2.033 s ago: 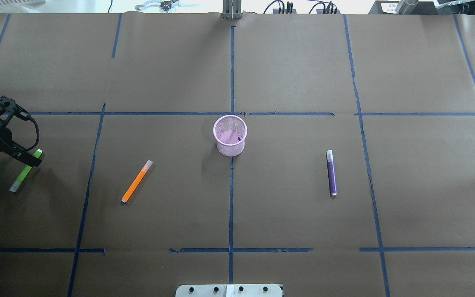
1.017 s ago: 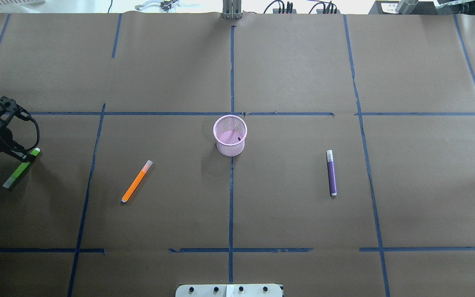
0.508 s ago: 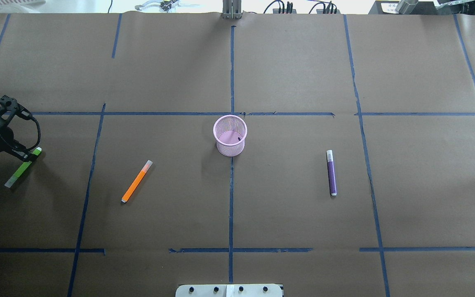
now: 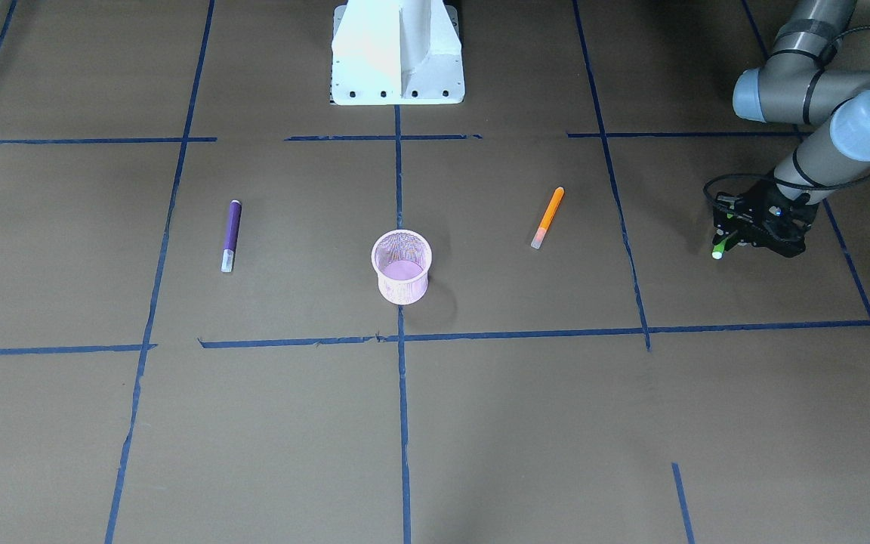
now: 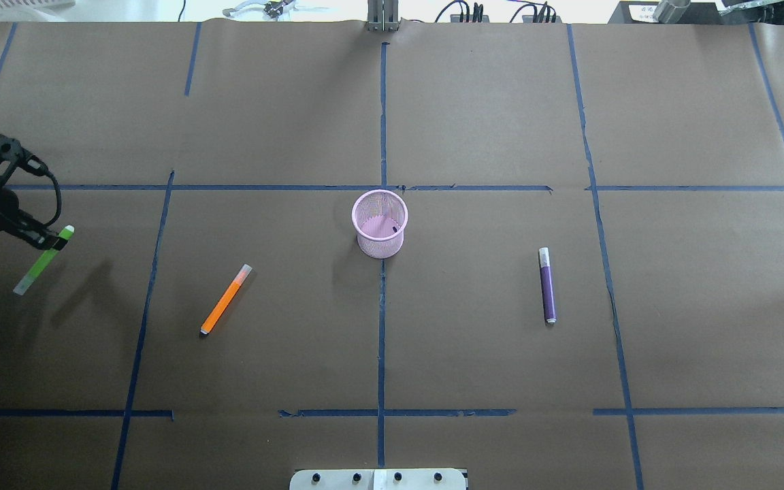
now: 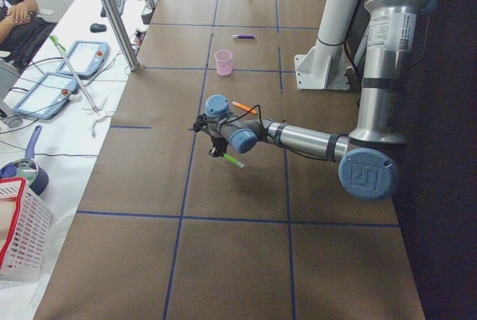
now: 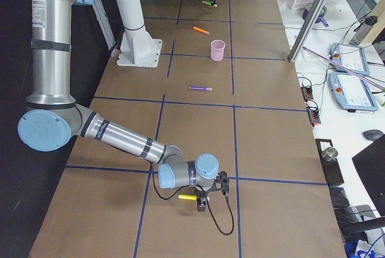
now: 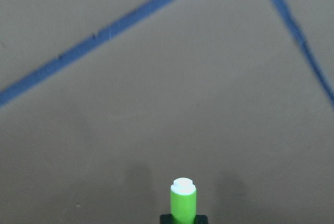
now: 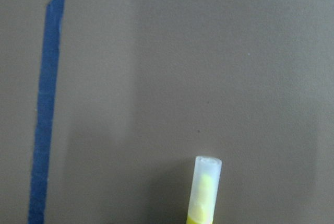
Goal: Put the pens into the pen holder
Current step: 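Carry the green marker with the left gripper over the pink mesh cup, then lower the green marker into the cup and open the left gripper, then withdraw the left gripper from the cup toward the orange marker, then lower the left gripper onto the orange marker while the right brings the yellow highlighter in, then carry the yellow highlighter over the cup and drop it in with the right gripper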
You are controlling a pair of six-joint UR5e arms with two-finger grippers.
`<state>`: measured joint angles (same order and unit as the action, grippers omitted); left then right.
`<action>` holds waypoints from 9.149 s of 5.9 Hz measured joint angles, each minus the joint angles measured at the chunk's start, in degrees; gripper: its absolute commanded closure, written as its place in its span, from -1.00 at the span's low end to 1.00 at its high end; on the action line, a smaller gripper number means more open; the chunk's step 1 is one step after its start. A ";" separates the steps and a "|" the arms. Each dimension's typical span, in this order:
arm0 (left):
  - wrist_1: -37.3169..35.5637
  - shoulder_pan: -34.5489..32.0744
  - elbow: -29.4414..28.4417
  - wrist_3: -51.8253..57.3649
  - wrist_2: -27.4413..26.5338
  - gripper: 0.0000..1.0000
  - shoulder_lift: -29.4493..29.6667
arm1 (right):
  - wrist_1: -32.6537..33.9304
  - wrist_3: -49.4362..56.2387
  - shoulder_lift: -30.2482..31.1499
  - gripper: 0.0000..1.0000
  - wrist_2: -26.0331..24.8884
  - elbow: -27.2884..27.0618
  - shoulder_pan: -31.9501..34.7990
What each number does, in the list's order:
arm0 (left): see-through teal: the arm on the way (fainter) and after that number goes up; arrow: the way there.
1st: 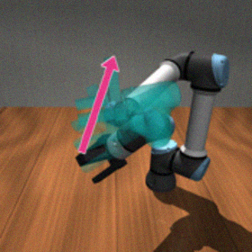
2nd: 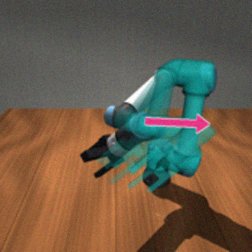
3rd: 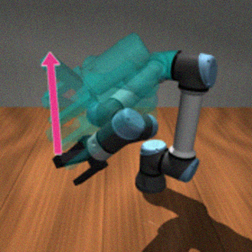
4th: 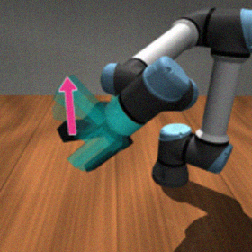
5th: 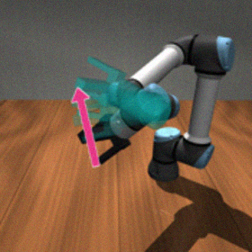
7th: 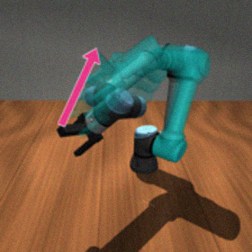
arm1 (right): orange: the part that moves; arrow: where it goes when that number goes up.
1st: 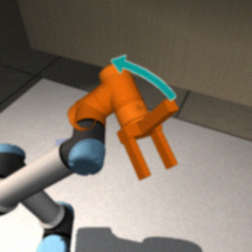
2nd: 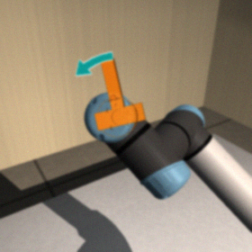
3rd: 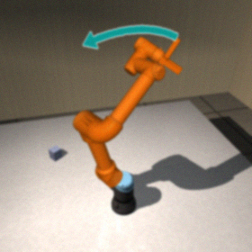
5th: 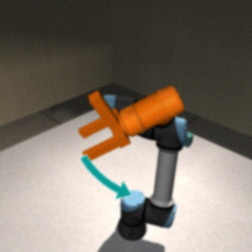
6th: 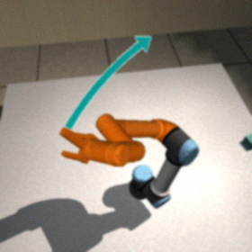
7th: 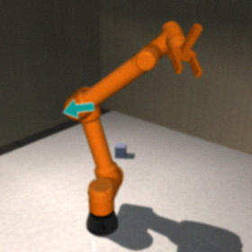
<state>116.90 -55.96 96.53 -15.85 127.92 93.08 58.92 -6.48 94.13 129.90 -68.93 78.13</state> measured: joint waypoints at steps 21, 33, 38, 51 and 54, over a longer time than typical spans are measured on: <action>21.04 22.41 -15.75 -35.83 -27.37 -1.00 39.36 | 0.15 -0.11 0.37 -1.00 0.53 -1.85 0.00; -6.15 5.65 -13.42 -37.41 4.95 -1.00 38.02 | 0.80 -0.11 0.53 0.95 0.19 -1.18 0.03; -13.64 4.20 -11.80 -30.86 8.70 -1.00 34.17 | 0.63 -0.14 -0.41 1.00 0.16 -6.50 0.18; -28.25 18.59 0.33 -2.04 -9.56 -1.00 24.63 | 23.14 -25.84 -27.92 1.00 -6.41 -38.81 -17.73; -23.31 19.18 -2.37 -2.84 -9.60 -1.00 23.50 | 24.44 -34.04 -32.77 1.00 -12.66 -40.23 -25.57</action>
<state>93.59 -36.78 94.15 -18.69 118.32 116.58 83.35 -40.53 61.37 117.24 -109.15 52.56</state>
